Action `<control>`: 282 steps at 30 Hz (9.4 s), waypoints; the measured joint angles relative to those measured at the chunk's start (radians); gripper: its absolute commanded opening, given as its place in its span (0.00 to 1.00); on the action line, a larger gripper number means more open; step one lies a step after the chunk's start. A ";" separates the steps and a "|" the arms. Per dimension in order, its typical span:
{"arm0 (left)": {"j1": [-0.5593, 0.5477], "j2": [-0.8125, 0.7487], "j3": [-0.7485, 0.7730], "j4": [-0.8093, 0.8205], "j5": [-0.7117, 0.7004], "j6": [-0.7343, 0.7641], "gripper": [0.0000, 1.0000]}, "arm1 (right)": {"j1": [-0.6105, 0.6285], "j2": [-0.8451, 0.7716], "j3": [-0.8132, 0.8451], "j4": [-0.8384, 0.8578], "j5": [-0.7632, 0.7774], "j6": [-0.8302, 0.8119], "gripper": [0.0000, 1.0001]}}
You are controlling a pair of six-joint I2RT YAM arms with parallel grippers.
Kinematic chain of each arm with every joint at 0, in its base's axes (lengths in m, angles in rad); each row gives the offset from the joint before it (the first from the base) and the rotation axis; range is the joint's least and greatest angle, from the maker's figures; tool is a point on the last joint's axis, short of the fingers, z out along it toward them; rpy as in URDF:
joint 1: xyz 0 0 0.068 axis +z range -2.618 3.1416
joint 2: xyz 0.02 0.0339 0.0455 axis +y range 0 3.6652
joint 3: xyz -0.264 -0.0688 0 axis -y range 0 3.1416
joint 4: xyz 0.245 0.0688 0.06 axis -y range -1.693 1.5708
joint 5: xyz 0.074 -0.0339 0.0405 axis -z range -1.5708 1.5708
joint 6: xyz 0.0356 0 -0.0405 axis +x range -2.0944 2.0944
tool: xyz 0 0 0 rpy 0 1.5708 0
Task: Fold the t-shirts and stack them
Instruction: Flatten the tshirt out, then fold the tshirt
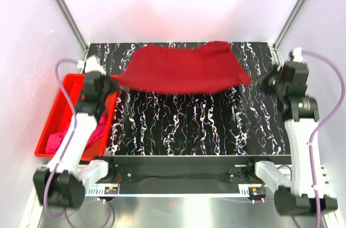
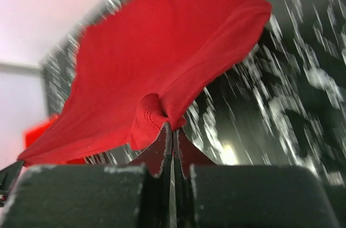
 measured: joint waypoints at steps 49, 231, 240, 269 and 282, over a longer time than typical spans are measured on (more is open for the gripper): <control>0.000 0.375 0.093 -0.563 -0.051 -0.177 0.00 | -0.052 0.634 0.113 -0.220 -0.133 -0.120 0.00; -0.466 0.419 0.047 -0.363 0.202 -0.116 0.35 | -0.037 1.082 0.365 -0.083 0.191 -0.297 0.43; -0.498 0.422 0.056 -0.284 0.278 -0.101 0.35 | -0.037 1.106 0.379 -0.119 0.183 -0.035 0.51; -0.506 0.416 0.042 -0.241 0.296 -0.086 0.36 | -0.121 1.113 0.359 -0.195 0.130 0.684 0.51; -0.457 0.416 0.034 -0.241 0.327 -0.055 0.36 | -0.121 1.094 0.362 -0.195 0.103 0.876 0.56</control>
